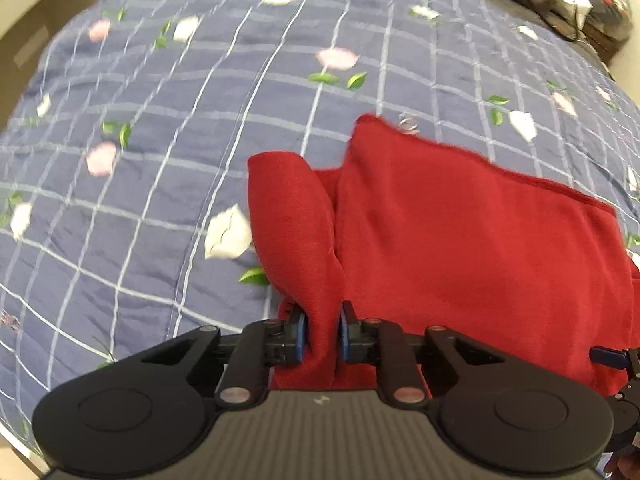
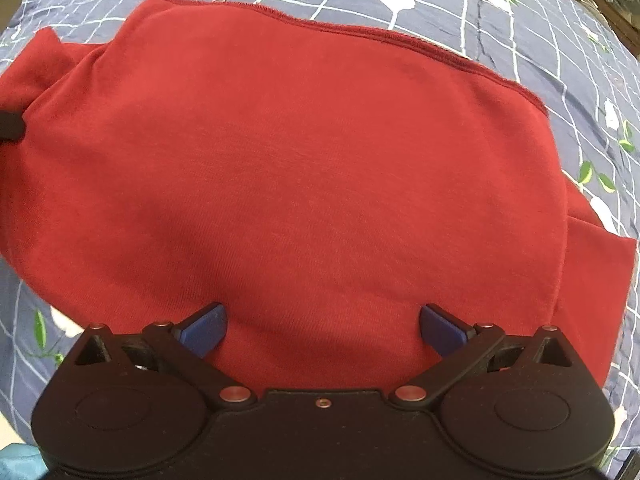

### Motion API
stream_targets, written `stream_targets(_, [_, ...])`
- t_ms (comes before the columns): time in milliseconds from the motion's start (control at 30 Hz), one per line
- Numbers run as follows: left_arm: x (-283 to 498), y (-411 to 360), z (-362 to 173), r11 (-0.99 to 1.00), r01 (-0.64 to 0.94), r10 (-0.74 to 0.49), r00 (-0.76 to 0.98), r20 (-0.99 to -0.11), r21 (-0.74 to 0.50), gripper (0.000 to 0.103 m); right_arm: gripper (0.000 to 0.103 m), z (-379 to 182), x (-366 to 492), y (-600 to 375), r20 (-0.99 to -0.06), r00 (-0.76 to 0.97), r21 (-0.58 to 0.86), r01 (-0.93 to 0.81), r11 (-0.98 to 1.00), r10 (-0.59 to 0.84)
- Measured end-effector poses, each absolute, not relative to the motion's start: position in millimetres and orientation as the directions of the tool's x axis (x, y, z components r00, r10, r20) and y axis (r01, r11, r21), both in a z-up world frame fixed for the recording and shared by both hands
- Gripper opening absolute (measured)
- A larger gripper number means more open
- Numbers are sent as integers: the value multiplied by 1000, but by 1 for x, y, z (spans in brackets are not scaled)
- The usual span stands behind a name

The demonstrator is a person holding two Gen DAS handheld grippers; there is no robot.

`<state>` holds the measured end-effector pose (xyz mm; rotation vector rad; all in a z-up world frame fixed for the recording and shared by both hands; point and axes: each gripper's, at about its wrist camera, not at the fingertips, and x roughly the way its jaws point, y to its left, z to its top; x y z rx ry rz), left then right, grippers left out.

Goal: Fold small clothes
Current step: 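Close the left gripper on one folded edge and lift it over the shirt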

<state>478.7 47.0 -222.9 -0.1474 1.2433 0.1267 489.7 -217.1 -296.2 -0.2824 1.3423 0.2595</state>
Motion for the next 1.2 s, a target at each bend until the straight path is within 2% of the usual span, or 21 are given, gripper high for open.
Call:
stream_targets(167, [481,11,-201,993,-119,44,373,-927,-1,15,103,-277,480,-235,-968,252,-73,-365,928,23])
stream_targets(533, [476,-100,-159,998,55,5,456,-890,34,14,103,-229,438,-307,-954,299,-108,-387,916,14])
stream_targets(833, [475,-210,-186,975,220,-73,389,-918,16,14,103,-232,405,-398,-966,252,-138,-284,949,-65])
stream_targets(900, [473,-224,-196,973,232,-90,366,-926,-2,8,103,-236,401,-413,-968,237,-142,-268,953,-77])
stream_targets(1100, [473,-247,-220,978,207,-61,320,-945,7,9,103,-240,399,-445,-973,215,-133,-245,960,-80])
stream_targets(1200, [477,-245,-221,986,166,-78,310,-948,-27,14,103,-241,403,-452,-975,211,-118,-241,963,-67])
